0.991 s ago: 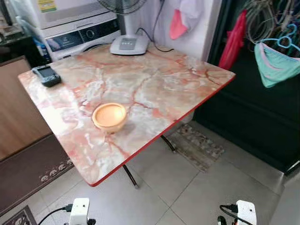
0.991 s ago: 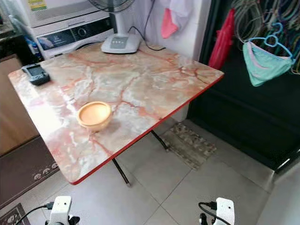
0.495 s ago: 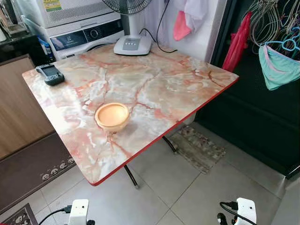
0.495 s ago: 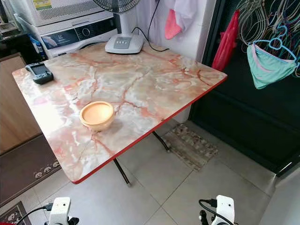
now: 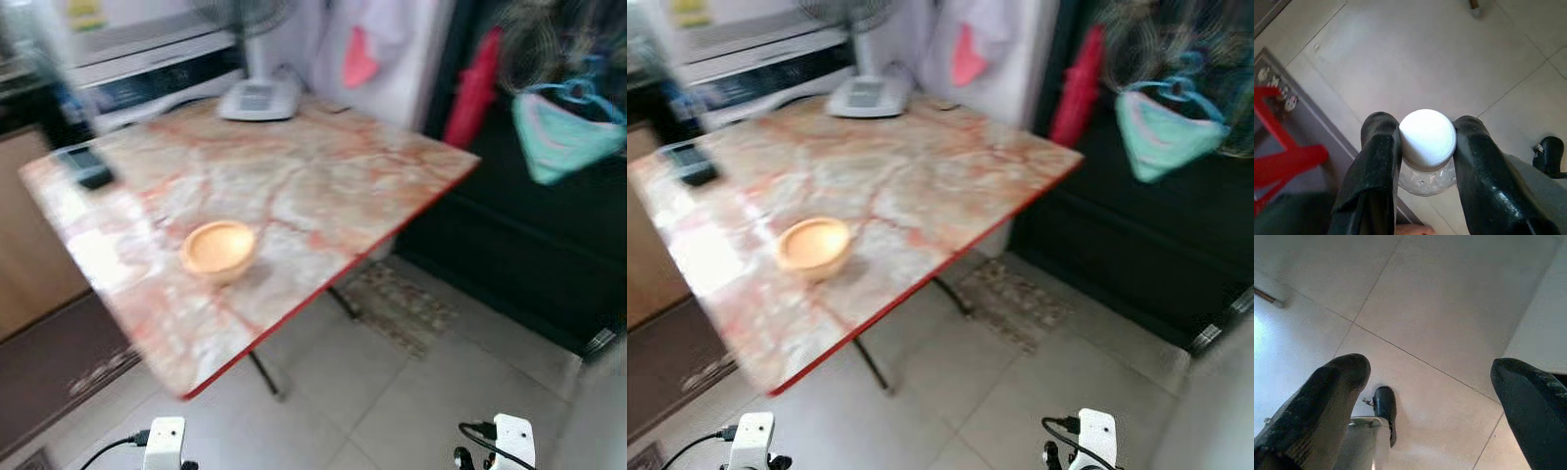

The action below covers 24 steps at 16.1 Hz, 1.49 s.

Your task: Restocking fridge

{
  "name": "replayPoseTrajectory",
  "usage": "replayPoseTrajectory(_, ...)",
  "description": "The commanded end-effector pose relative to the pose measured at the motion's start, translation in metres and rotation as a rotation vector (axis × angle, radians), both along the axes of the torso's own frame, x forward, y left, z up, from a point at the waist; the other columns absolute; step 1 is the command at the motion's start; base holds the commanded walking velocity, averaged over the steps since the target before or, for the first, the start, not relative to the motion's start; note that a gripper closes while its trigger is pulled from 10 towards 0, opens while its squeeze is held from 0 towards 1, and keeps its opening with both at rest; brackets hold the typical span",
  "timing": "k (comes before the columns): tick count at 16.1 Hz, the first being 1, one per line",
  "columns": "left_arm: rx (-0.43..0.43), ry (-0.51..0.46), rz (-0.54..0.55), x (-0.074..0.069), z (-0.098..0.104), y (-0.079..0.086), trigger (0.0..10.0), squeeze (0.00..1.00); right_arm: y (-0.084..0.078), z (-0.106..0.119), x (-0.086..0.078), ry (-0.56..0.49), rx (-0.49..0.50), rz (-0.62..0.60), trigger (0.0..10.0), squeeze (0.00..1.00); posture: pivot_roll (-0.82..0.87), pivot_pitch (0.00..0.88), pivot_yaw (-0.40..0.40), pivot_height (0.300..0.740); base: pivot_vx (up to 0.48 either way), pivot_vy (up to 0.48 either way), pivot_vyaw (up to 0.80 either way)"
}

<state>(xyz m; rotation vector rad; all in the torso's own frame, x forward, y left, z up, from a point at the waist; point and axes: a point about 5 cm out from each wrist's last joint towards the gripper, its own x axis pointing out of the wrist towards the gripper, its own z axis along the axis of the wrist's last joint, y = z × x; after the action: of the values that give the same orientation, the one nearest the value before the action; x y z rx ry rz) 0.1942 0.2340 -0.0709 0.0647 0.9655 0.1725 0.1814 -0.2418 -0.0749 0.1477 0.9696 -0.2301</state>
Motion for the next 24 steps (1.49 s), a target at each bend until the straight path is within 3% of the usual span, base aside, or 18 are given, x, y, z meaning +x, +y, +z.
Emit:
replayPoseTrajectory(1, -0.005, 0.020, 0.008, -0.002, -0.001, 0.000, 10.0, 0.00, -0.001, 0.000, -0.001, 0.010, 0.003, -0.007, 10.0, 0.00, 0.09, 0.000, -0.022, 0.740, 0.000, 0.000, 0.00)
replayPoseTrajectory(12, 0.005, 0.042, -0.024, -0.007, -0.005, -0.003, 10.0, 0.00, -0.001, 0.000, -0.001, 0.003, 0.008, -0.017, 10.0, 0.00, 0.08, 0.000, -0.024, 0.740, 0.000, -0.048, -0.12)
replayPoseTrajectory(13, 0.002, 0.054, -0.023, -0.014, -0.009, -0.006, 10.0, 0.00, -0.001, 0.000, -0.001, 0.004, 0.010, -0.015, 10.0, 0.00, 0.08, 0.000, -0.024, 0.740, 0.000, -0.266, -0.49)
replayPoseTrajectory(17, -0.002, 0.060, -0.012, -0.018, -0.011, -0.007, 10.0, 0.00, -0.001, 0.000, -0.001, 0.008, 0.009, -0.005, 10.0, 0.00, 0.08, 0.000, -0.024, 0.740, 0.000, -0.282, -0.72)
replayPoseTrajectory(24, -0.007, 0.069, -0.023, -0.023, -0.013, -0.010, 10.0, 0.00, -0.001, 0.000, 0.000, 0.014, 0.008, 0.006, 10.0, 0.00, 0.08, 0.000, -0.024, 0.740, 0.000, 0.000, -0.77)
